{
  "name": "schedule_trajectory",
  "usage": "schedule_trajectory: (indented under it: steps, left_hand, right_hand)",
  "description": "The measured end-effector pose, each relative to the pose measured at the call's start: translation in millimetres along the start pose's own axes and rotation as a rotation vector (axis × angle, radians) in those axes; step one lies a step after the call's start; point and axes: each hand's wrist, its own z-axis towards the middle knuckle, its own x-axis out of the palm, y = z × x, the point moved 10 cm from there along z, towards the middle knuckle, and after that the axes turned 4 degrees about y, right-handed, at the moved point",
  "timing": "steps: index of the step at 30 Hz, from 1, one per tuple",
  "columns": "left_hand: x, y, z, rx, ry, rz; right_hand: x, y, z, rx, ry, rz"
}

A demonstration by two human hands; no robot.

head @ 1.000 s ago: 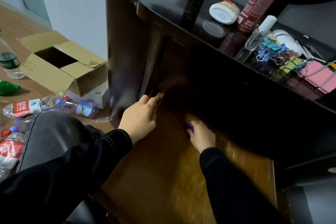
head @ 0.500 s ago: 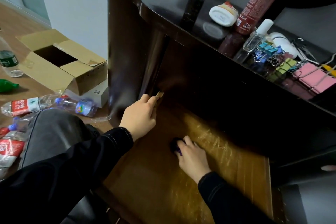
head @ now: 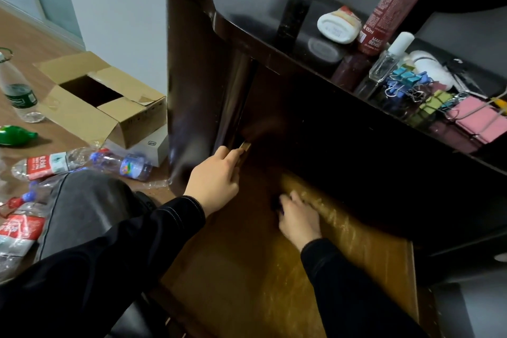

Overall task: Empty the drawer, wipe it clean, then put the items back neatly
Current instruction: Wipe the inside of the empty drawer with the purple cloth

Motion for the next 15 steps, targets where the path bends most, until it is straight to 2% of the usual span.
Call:
schedule_trajectory:
  steps: [3,6,8,12,15]
  left_hand:
    - [0,1,0,0.002,-0.001,-0.005]
    - [0,1,0,0.001,-0.005,-0.013]
    - [1,2,0,0.002,-0.007,-0.015]
    - [1,3,1,-0.001,-0.013,-0.008]
    - [0,2,1,-0.005,-0.013,-0.016]
  right_hand:
    - [18,6,-45,-0.15,0.017,-0.033]
    - [17,-1,-38,-0.174,0.032,-0.027]
    - [11,-14,-9,-0.102,0.014,-0.025]
    - [11,-67,55,0.256,0.079,0.111]
    - [13,-72,61,0.314,0.102,0.093]
